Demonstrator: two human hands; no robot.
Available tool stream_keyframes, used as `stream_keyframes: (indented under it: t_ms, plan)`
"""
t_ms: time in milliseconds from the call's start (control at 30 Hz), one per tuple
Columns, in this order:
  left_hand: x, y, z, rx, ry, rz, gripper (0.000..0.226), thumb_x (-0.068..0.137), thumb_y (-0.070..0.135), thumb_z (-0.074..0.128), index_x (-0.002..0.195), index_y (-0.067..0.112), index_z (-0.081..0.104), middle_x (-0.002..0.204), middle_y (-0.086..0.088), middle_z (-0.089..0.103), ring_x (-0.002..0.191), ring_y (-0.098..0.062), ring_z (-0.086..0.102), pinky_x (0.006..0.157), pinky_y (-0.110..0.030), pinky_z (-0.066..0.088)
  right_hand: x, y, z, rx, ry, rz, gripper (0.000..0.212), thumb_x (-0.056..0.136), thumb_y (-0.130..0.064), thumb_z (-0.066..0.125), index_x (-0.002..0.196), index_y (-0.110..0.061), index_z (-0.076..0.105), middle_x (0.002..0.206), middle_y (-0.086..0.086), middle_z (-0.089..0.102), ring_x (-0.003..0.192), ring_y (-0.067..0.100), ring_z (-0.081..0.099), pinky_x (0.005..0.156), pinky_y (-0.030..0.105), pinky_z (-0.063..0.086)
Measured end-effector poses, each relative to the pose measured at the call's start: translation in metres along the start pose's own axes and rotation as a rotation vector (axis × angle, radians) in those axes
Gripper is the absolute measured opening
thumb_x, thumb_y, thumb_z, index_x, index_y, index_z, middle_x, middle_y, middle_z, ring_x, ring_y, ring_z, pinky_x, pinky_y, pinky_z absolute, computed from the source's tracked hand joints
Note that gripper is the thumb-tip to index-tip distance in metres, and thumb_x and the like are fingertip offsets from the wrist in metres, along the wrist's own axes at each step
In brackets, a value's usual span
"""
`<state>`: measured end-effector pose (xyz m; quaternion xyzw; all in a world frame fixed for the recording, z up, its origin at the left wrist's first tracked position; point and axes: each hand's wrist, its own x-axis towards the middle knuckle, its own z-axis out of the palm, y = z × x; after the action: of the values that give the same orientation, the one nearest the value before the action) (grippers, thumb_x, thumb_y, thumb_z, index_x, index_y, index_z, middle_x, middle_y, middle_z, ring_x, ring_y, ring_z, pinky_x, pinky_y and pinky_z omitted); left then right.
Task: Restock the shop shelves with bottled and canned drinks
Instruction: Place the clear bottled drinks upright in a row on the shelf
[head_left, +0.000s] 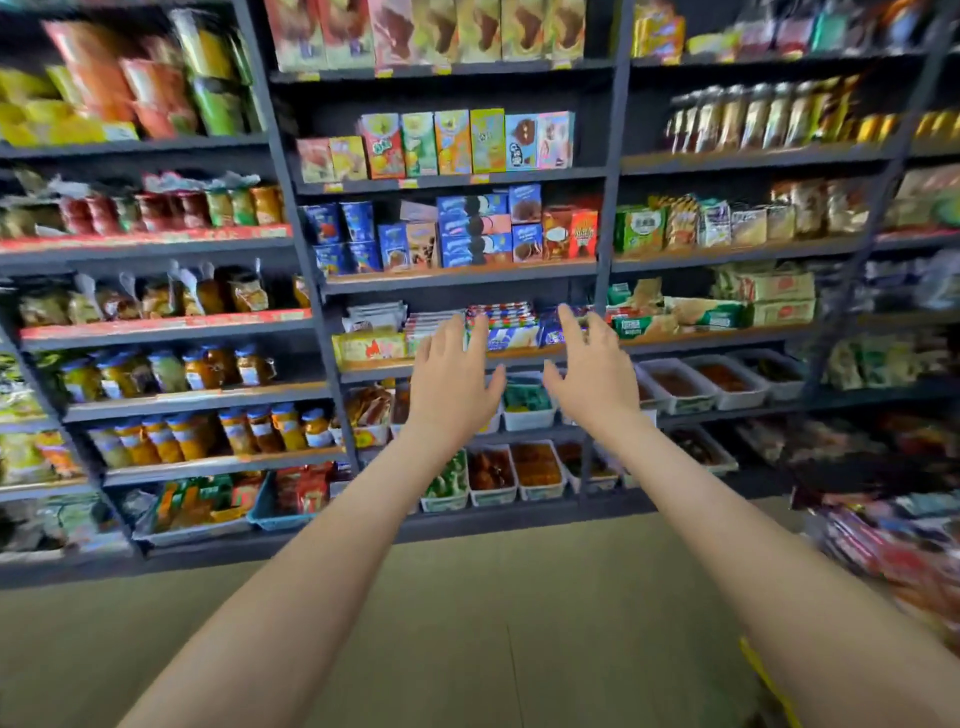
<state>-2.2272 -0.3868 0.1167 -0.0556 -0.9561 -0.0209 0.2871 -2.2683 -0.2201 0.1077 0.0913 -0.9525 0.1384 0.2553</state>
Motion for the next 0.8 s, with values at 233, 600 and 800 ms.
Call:
stream_keyframes:
  t_ms: [233, 600, 800]
  plan:
    - [0.202, 0.025, 0.124, -0.026, 0.046, 0.148, 0.065, 0.099, 0.042, 0.043, 0.152, 0.009, 0.021, 0.154, -0.020, 0.026, 0.139, -0.035, 0.031, 0.113, -0.044, 0.025, 0.180, 0.097, 0.071, -0.005, 0.133, 0.132, 0.071, 0.099, -0.036, 0.049, 0.155, -0.021, 0.008, 0.158, 0.015, 0.017, 0.143, 0.032, 0.022, 0.106, 0.043, 0.038]
    - [0.515, 0.126, 0.263, -0.243, 0.145, 0.394, 0.062, 0.093, 0.033, 0.054, 0.146, 0.006, 0.034, 0.147, -0.023, 0.037, 0.130, -0.040, 0.042, 0.104, -0.049, 0.038, 0.420, 0.291, 0.113, -0.148, 0.296, 0.320, 0.070, 0.098, -0.034, 0.051, 0.155, -0.023, 0.011, 0.154, 0.017, 0.023, 0.140, 0.035, 0.026, 0.103, 0.046, 0.041]
    - [0.628, 0.196, 0.335, -0.321, 0.157, 0.421, 0.064, 0.097, 0.037, 0.046, 0.151, 0.012, 0.022, 0.155, -0.019, 0.024, 0.138, -0.035, 0.032, 0.111, -0.045, 0.032, 0.495, 0.415, 0.134, -0.120, 0.321, 0.400, 0.077, 0.096, -0.031, 0.055, 0.155, -0.026, 0.005, 0.157, 0.013, 0.019, 0.143, 0.030, 0.021, 0.106, 0.044, 0.041]
